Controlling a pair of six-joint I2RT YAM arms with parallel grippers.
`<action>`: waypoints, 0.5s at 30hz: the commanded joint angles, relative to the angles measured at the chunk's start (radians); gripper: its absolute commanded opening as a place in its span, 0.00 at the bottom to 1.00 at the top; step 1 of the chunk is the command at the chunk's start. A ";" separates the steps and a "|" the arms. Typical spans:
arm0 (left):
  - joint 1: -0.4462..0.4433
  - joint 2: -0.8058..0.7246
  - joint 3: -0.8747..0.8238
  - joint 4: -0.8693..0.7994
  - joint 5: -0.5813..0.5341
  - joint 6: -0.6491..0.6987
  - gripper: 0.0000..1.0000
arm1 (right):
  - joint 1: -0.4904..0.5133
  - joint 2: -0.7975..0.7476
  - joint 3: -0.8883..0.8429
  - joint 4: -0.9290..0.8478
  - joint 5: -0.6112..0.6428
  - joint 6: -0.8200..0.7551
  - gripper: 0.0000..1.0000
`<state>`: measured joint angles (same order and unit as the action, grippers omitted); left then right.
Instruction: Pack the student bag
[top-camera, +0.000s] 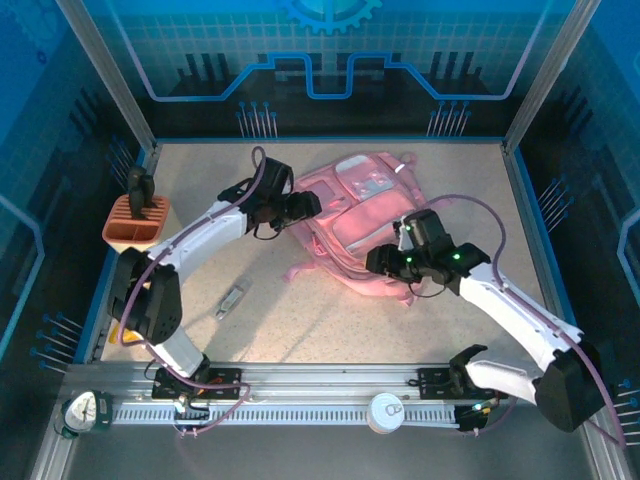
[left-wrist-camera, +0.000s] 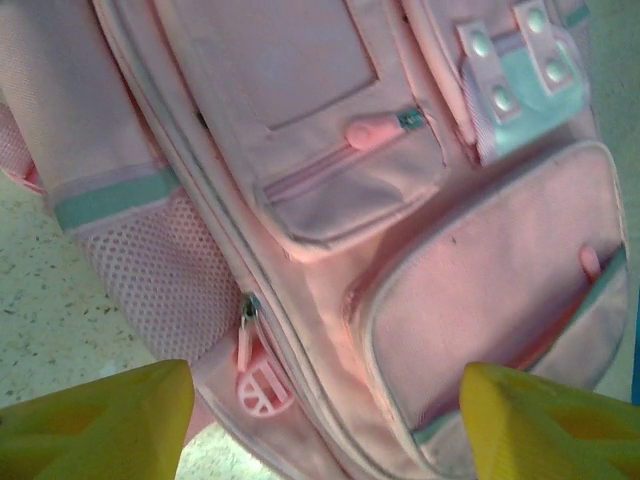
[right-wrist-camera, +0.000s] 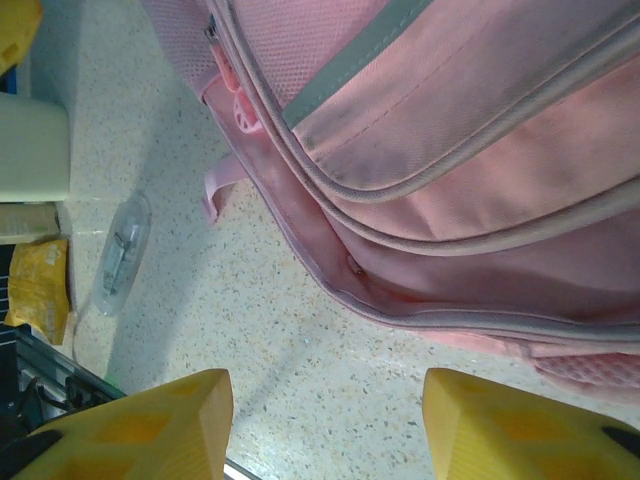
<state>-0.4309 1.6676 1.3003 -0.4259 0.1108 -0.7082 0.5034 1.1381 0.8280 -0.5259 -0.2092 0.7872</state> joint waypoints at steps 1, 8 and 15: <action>0.007 0.048 0.007 0.068 0.024 -0.071 0.75 | 0.027 0.021 -0.028 0.091 0.033 0.053 0.54; 0.032 0.130 0.014 0.110 -0.011 -0.164 0.76 | 0.026 0.047 -0.054 0.145 0.065 0.075 0.54; 0.032 0.157 0.013 0.120 -0.044 -0.221 0.65 | 0.006 0.030 -0.081 0.159 0.096 0.078 0.55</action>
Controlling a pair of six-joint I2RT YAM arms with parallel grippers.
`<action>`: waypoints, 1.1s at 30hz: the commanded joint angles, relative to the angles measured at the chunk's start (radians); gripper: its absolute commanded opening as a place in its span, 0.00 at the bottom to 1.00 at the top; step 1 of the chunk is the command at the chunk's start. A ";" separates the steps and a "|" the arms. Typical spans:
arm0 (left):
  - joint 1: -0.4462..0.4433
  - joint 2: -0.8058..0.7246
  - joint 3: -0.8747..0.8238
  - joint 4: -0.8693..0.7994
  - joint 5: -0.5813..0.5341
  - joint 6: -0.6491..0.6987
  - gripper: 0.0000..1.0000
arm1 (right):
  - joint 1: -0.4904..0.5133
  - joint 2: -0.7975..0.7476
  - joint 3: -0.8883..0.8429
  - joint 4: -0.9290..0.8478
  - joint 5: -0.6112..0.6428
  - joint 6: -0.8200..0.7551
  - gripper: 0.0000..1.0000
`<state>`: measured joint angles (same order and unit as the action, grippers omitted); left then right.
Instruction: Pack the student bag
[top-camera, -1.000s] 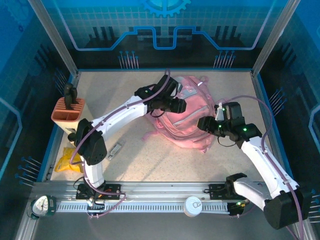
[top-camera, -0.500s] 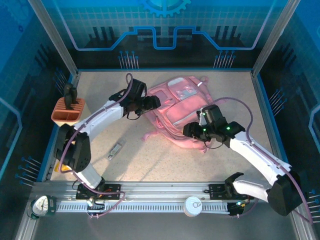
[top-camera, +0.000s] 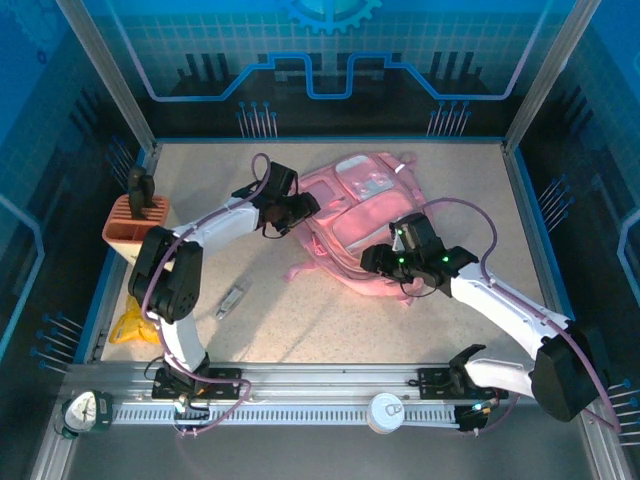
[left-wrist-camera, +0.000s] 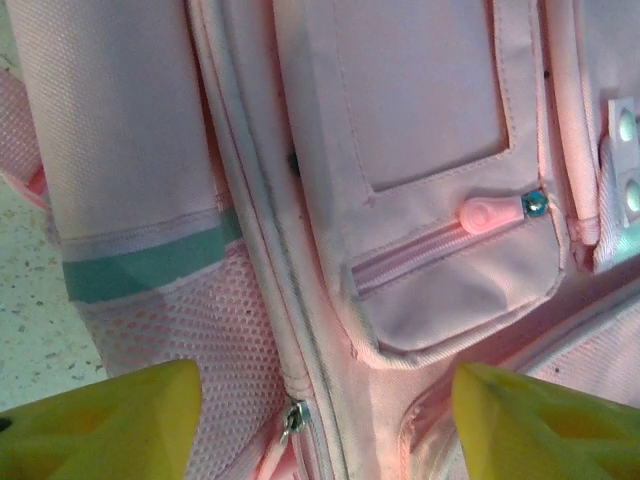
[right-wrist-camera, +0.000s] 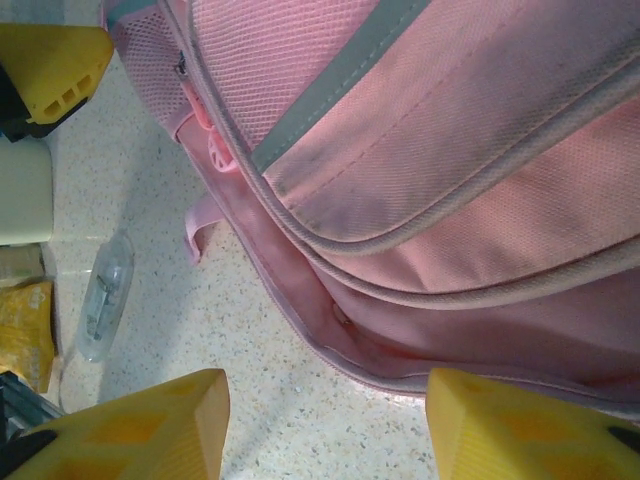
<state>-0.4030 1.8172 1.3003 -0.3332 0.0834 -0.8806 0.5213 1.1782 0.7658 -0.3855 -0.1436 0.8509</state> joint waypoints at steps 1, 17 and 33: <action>0.003 0.008 0.012 0.044 -0.001 -0.054 0.64 | -0.019 -0.008 -0.024 0.022 0.028 0.017 0.55; -0.018 0.123 0.035 0.035 0.010 -0.161 0.48 | -0.061 0.037 -0.041 0.086 -0.018 0.021 0.55; -0.039 0.177 0.099 0.068 -0.008 -0.229 0.04 | -0.142 0.134 -0.013 0.125 -0.026 -0.027 0.55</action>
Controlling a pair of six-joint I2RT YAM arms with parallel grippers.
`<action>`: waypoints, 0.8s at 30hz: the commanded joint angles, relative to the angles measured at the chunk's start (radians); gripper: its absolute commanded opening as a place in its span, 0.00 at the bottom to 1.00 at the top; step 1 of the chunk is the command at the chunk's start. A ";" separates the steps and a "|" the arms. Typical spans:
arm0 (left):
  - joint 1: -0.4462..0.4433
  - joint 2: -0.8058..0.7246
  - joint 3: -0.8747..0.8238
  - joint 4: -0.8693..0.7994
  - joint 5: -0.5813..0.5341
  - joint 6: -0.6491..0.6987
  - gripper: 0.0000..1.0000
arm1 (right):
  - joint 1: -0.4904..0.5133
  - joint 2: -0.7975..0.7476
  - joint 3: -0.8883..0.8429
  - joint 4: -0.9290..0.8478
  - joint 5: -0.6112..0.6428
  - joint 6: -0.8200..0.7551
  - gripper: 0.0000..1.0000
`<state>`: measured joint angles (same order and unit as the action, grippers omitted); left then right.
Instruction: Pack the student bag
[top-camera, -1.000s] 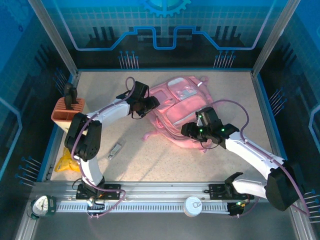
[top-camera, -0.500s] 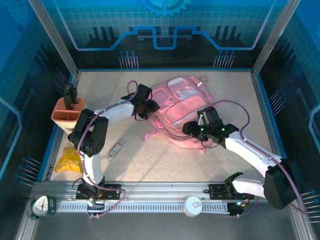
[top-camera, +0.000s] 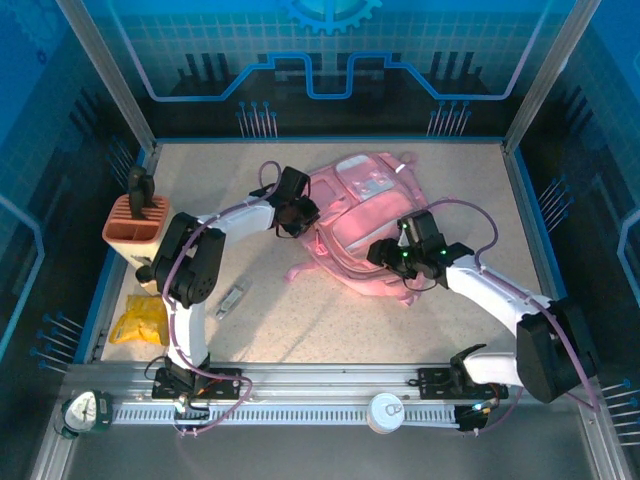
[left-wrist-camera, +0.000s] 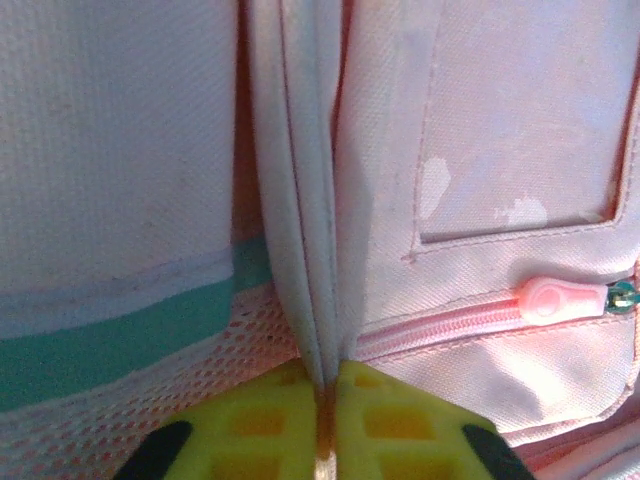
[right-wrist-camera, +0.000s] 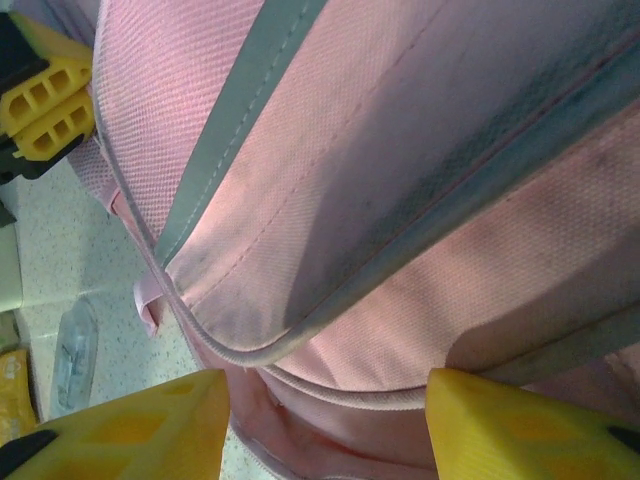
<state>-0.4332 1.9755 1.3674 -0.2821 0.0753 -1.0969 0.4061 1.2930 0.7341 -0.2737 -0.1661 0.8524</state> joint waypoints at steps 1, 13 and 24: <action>-0.010 0.011 0.028 0.020 0.003 -0.014 0.00 | -0.035 0.027 0.023 0.014 -0.003 -0.037 0.55; -0.079 -0.135 -0.128 0.116 0.039 -0.092 0.00 | -0.177 0.165 0.196 -0.011 0.040 -0.155 0.59; -0.116 -0.136 -0.121 0.169 0.041 -0.151 0.00 | -0.101 0.008 0.232 -0.263 0.123 -0.250 0.71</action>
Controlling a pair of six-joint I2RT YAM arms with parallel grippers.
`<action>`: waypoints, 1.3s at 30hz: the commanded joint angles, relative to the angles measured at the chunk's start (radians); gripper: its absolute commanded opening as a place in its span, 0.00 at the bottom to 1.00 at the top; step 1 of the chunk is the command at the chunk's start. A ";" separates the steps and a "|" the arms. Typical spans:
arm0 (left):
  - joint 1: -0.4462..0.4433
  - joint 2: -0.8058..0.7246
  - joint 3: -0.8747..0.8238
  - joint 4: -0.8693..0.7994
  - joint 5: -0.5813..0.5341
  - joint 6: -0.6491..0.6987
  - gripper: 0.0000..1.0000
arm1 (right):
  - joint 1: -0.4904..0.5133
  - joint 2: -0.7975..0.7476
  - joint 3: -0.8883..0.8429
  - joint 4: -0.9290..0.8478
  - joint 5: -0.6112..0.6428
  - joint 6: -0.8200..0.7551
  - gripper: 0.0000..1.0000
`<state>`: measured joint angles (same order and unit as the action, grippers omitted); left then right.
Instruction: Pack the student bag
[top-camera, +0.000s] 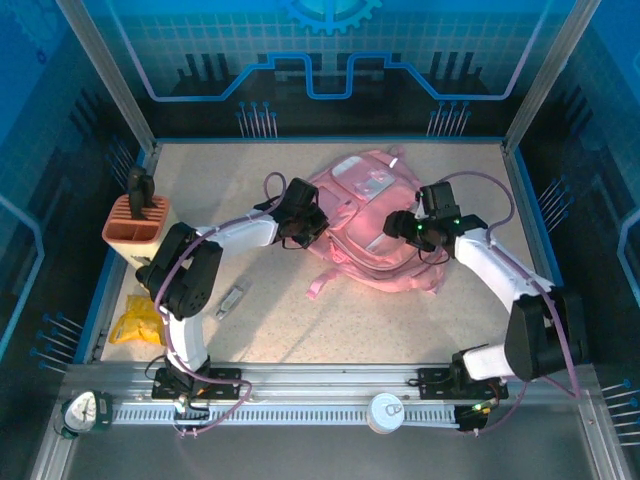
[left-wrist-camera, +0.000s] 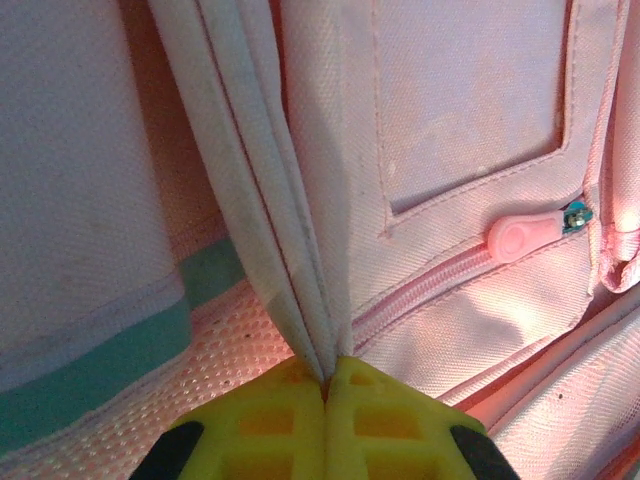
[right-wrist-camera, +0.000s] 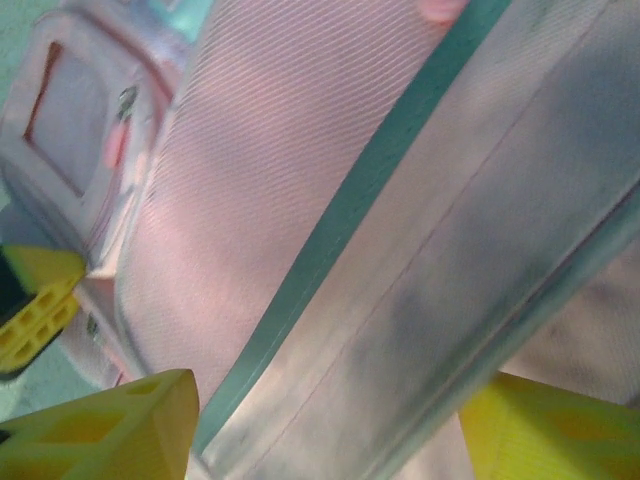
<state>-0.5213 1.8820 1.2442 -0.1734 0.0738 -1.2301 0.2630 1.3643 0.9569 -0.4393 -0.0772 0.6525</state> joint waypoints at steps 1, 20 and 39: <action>-0.032 -0.041 0.004 0.060 0.043 -0.023 0.00 | 0.066 -0.080 0.008 -0.124 0.057 -0.058 0.72; -0.076 -0.119 -0.052 0.145 0.044 -0.134 0.00 | 0.426 0.129 0.111 0.002 0.179 -0.048 0.46; -0.090 -0.132 -0.070 0.173 0.052 -0.158 0.00 | 0.466 0.277 0.111 0.193 0.315 0.104 0.32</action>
<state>-0.5854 1.8034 1.1751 -0.0631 0.0715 -1.3792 0.7128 1.6234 1.0473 -0.2867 0.1677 0.7406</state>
